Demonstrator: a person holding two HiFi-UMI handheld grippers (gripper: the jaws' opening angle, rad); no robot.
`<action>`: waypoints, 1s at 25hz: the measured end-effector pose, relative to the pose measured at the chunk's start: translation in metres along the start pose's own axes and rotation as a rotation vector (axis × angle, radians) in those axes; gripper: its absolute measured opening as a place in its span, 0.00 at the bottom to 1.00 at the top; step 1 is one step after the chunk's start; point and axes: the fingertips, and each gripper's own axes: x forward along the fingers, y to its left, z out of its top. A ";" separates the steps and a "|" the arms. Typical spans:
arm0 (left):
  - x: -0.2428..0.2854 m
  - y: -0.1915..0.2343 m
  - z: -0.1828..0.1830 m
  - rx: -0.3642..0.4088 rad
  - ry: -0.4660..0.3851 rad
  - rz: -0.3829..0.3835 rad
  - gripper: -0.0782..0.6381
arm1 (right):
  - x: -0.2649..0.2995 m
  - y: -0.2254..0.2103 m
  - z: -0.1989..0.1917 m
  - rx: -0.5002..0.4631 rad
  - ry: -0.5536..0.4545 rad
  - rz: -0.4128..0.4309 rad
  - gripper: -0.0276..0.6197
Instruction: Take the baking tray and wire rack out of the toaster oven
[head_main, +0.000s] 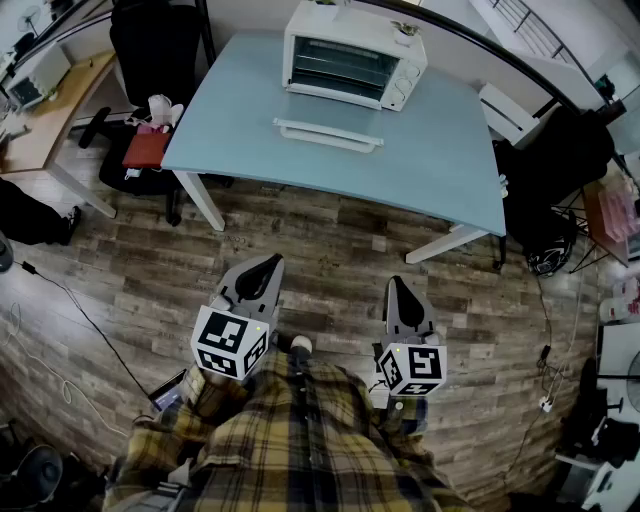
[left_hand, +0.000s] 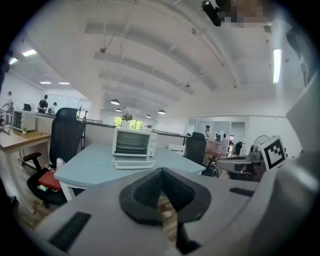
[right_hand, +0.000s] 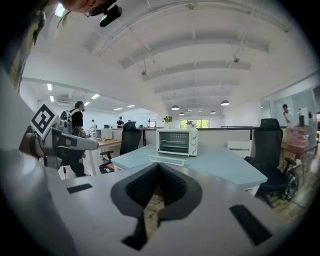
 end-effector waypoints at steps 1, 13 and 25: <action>-0.001 -0.003 0.000 -0.004 -0.005 0.004 0.10 | -0.002 -0.002 0.000 0.006 -0.006 0.008 0.05; -0.015 -0.022 -0.010 -0.028 -0.027 0.070 0.28 | -0.019 -0.009 -0.009 0.081 -0.041 0.123 0.25; 0.029 0.027 -0.010 -0.070 0.006 0.095 0.42 | 0.038 -0.026 -0.014 0.115 -0.003 0.133 0.42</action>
